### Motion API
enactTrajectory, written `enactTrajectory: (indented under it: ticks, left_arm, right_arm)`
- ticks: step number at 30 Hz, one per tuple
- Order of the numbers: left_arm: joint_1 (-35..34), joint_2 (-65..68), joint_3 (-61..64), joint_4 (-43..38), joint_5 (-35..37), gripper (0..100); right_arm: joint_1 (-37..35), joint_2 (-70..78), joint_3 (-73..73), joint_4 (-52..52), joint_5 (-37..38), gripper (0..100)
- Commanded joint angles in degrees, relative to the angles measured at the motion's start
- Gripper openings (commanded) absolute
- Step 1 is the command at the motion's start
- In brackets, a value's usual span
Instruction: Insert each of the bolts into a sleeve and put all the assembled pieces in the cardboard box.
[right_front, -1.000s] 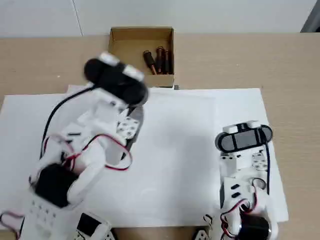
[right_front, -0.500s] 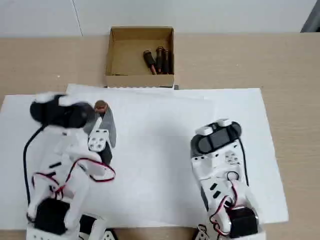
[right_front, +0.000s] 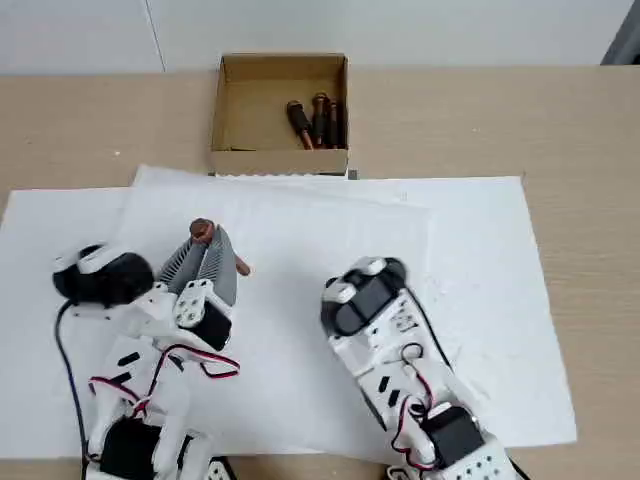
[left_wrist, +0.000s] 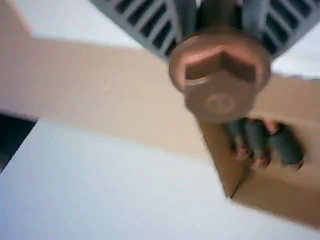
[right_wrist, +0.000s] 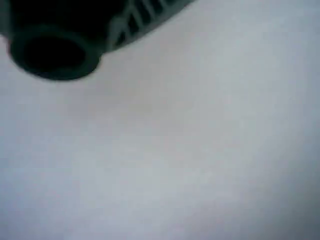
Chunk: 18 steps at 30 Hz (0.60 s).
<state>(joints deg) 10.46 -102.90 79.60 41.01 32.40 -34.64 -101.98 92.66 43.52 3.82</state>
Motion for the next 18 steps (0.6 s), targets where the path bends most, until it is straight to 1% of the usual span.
enactTrajectory:
  ticks: [1,5,9,15,18]
  left_arm:
    - [1.49,-0.53,0.57,-2.64,1.93,1]
    - [6.51,-1.23,1.89,-2.81,2.11,1]
    - [10.2,-1.23,3.74,-5.36,2.11,1]
    - [11.96,-1.23,5.67,-9.14,2.11,1]
    - [12.92,-1.23,6.46,-9.76,2.11,1]
  right_arm:
    - [-3.65,-0.22,1.23,-3.56,-0.53,0.4]
    - [-6.11,-0.22,3.16,-7.16,-0.35,0.4]
    - [-7.34,-0.22,3.87,-9.19,-0.18,0.4]
    - [-7.6,-0.22,2.81,-9.19,-0.18,0.4]
    - [-7.6,-0.22,1.93,-9.19,-0.09,0.4]
